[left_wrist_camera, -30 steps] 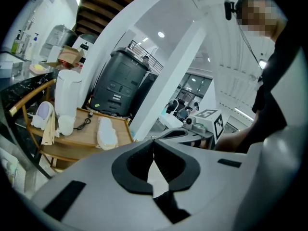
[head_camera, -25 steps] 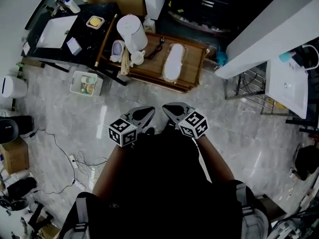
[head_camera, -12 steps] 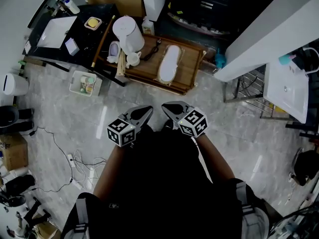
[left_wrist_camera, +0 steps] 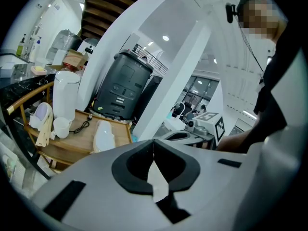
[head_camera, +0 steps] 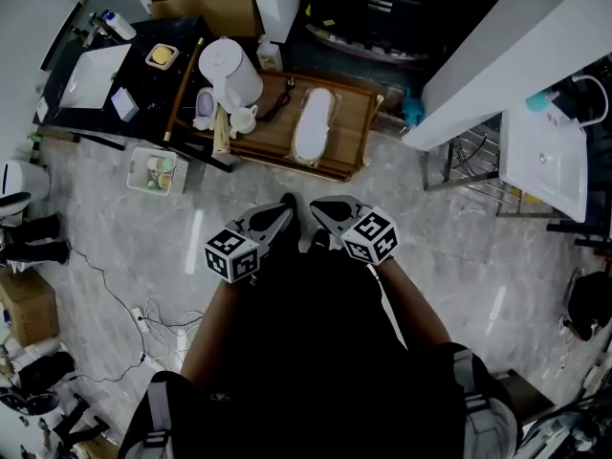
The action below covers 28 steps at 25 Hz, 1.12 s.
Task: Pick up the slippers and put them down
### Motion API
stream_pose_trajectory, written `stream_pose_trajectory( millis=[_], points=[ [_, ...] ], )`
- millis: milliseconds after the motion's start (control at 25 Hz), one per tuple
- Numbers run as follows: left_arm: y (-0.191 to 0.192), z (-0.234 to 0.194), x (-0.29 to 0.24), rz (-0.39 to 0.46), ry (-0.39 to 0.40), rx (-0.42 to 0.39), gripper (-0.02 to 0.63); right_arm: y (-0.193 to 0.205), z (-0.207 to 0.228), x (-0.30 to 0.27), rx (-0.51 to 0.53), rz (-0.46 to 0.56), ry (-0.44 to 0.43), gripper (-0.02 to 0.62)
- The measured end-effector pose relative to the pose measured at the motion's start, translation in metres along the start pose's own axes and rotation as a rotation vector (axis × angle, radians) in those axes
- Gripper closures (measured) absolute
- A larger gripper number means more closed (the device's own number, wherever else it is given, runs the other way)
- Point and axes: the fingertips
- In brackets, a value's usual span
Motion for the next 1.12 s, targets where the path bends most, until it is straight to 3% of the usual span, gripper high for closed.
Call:
stream_pose_trajectory(
  millis=[440,1120],
  points=[
    [-0.015,-0.042,-0.021,-0.001,0.072,0.003,0.594,-0.023,0.023,-0.014,-0.014,0.004,0.083,0.588],
    [-0.033,-0.13,-0.067,-0.074,0.25,-0.012,0.594,-0.06,0.074,-0.06,-0.095,0.01,0.243,0.588]
  ],
)
Point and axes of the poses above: the fingertips, and each gripper's own axes: x backward along the fingers, z to its right, y out of its underside, and after that the axes turned 12 degrees about -x, right-handed
